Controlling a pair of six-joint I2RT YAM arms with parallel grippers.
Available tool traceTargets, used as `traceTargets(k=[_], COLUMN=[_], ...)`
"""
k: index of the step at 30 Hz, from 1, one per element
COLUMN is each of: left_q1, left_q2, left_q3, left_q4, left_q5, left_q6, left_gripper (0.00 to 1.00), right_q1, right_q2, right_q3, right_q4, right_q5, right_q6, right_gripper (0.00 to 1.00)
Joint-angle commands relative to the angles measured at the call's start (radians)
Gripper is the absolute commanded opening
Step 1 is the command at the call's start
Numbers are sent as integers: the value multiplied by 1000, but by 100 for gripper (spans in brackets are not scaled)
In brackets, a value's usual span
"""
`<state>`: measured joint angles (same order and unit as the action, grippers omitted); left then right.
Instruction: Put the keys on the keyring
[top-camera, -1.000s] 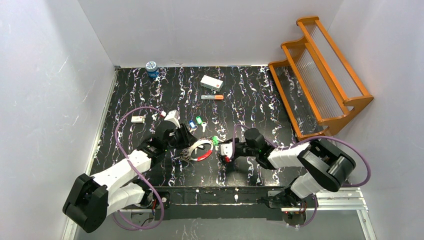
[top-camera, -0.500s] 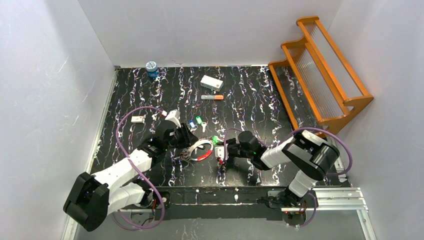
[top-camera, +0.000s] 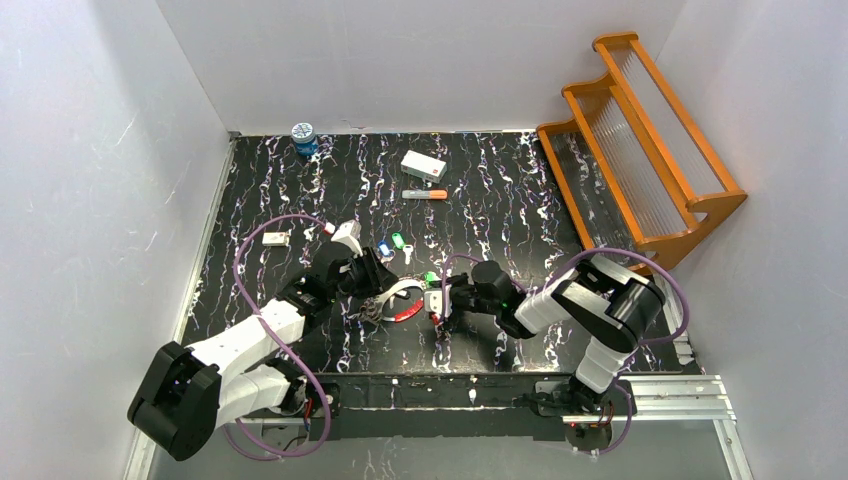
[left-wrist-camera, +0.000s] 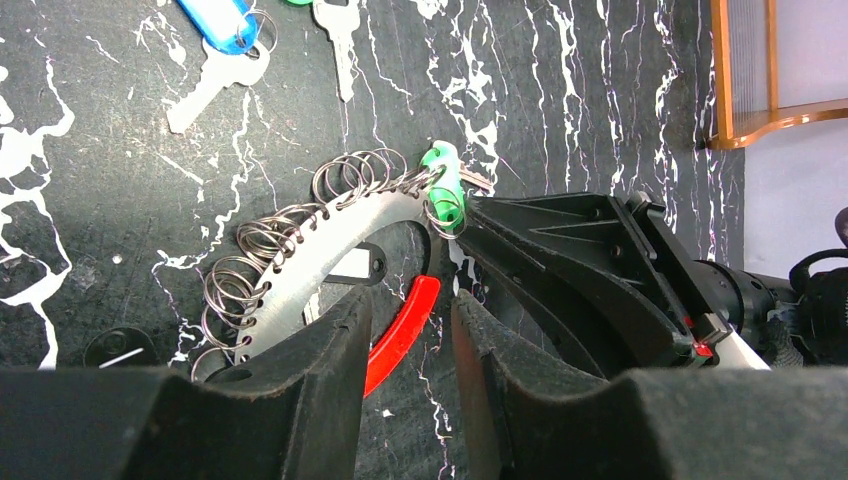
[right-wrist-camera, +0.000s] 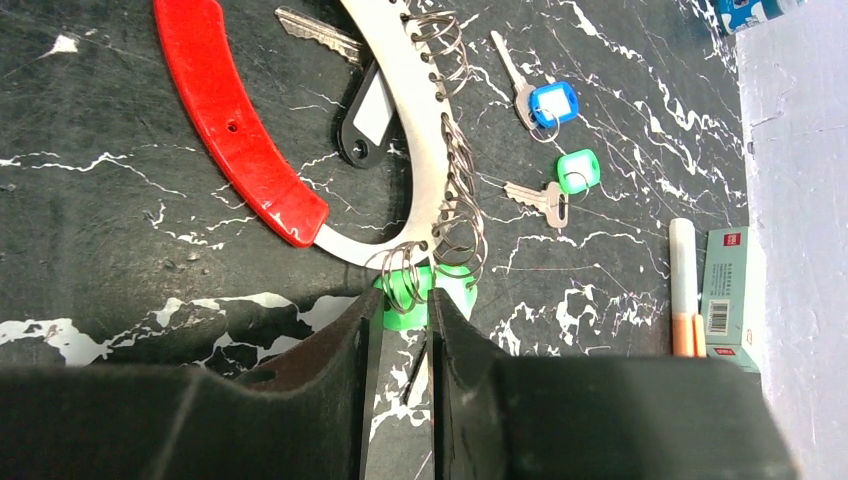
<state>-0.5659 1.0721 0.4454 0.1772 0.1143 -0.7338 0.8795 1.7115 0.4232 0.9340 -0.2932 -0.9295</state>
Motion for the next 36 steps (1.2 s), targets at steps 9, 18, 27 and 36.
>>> traceTargets(k=[9,18,27,36], left_q1=[-3,-3,-2,-3], left_q2=[-4,-8,-6,-5], left_q3=[-16,-20,-10,-13], left_q4=[6,2,-9,2], left_q5=[10,3,-2,3], left_q6=[-2,1,13,9], left_gripper=[34,34,34,35], right_q1=[12,15,15,12], right_q2=[31,-65,-144,-105], right_q3=[58,77,236,254], right_q4=[49,-87,-517,-523], right_q5=[15,-34,-310,-330], right_q6=[-22,14,315,693], right_gripper=[20,4,1,6])
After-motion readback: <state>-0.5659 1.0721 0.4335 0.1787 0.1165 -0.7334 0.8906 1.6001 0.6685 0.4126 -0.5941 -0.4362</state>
